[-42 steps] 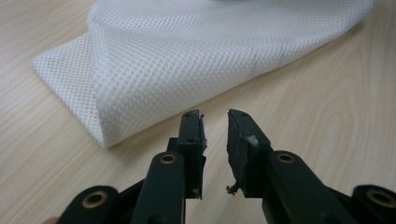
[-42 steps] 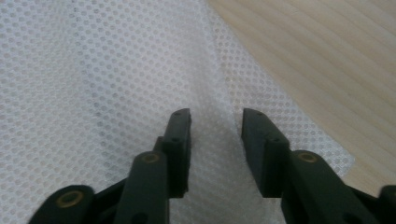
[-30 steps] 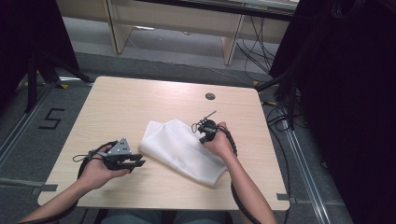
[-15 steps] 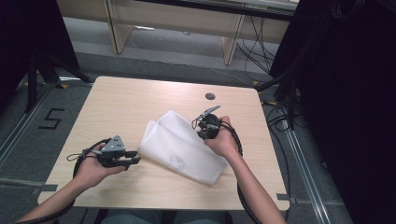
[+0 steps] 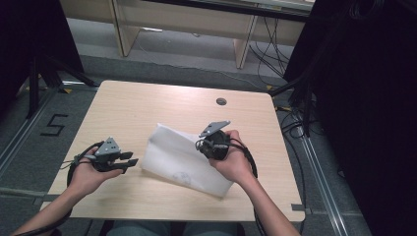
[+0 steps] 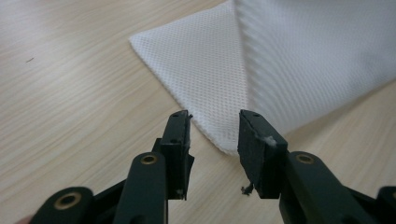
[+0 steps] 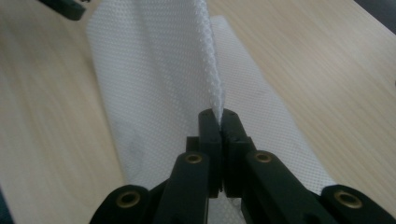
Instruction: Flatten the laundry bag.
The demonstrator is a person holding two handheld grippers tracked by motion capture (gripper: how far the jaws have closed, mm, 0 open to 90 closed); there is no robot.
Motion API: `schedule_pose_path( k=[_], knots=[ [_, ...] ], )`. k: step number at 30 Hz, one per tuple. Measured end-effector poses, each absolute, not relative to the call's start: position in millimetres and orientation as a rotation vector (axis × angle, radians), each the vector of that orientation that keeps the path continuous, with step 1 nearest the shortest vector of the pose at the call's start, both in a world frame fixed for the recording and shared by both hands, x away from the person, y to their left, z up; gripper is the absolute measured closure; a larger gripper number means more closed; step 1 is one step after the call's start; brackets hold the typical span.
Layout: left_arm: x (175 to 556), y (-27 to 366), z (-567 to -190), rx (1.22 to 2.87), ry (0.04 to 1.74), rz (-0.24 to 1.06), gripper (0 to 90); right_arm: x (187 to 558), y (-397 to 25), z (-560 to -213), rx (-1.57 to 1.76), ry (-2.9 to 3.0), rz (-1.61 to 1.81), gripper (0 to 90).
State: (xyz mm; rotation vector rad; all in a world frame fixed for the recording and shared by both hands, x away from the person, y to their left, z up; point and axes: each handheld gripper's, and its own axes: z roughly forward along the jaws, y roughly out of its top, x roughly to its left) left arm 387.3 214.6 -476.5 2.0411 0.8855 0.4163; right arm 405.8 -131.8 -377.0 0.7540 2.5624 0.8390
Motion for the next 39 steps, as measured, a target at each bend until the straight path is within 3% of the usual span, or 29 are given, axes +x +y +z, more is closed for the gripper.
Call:
schedule_pose_path(
  k=[10, 24, 27, 28, 29, 33, 39],
  knots=[
    [389.7, 222.4, -476.3, 2.034, 0.929, 0.455, 61.6, 367.0, -121.2, -381.1, 0.705, 2.655, 0.86, 90.0],
    [387.7, 214.0, -477.4, 2.053, 0.872, 0.413, 59.5, 314.2, -103.2, -431.1, 0.576, 2.936, 0.831, 89.0],
    [385.1, 205.6, -480.0, 2.055, 0.834, 0.37, 57.6, 307.1, -98.2, -440.1, 0.511, 3.02, 0.829, 82.4],
    [384.1, 203.1, -480.5, 2.078, 0.807, 0.375, 57.3, 303.4, -96.5, -442.0, 0.515, 3.042, 0.854, 75.9],
    [382.6, 197.9, -482.0, 2.095, 0.782, 0.356, 57.3, 303.4, -96.5, -442.0, 0.515, 3.042, 0.854, 75.9],
    [379.3, 184.3, -486.0, 2.138, 0.732, 0.313, 57.2, 303.4, -101.8, -433.6, 0.619, 3.025, 0.934, 60.4],
    [378.7, 171.8, -495.8, 2.237, 0.666, 0.283, 57.6, 315.2, -120.7, -416.8, 0.773, 2.951, 1.061, 53.1]
  ],
)
